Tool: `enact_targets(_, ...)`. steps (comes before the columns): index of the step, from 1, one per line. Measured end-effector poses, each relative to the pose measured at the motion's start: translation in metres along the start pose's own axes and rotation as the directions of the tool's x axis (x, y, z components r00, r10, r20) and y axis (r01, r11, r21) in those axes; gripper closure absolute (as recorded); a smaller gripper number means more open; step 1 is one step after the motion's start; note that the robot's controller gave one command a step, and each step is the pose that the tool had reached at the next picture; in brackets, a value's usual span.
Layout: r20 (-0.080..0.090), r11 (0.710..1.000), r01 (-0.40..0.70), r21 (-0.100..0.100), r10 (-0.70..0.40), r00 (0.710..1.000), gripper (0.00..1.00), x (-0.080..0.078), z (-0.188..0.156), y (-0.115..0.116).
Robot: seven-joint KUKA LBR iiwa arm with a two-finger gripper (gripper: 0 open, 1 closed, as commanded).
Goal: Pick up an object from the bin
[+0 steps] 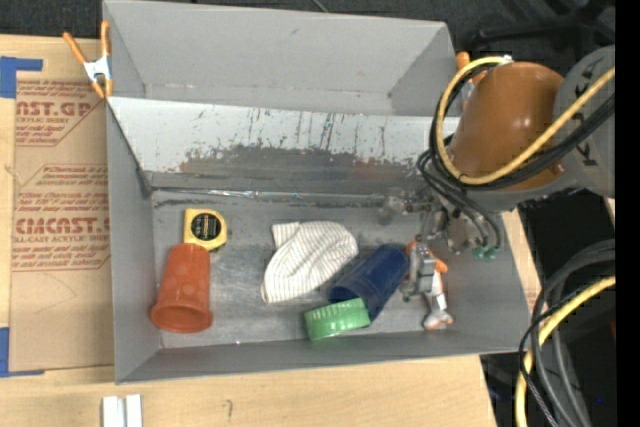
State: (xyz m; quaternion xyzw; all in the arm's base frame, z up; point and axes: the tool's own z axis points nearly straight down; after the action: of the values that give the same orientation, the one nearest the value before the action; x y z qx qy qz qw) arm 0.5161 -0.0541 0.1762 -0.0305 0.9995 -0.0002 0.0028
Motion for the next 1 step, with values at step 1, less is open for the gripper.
enact_targets(1,-0.005,1.0,0.008,-0.001,-0.008,1.0,0.0,0.0036,0.0353,0.0337)
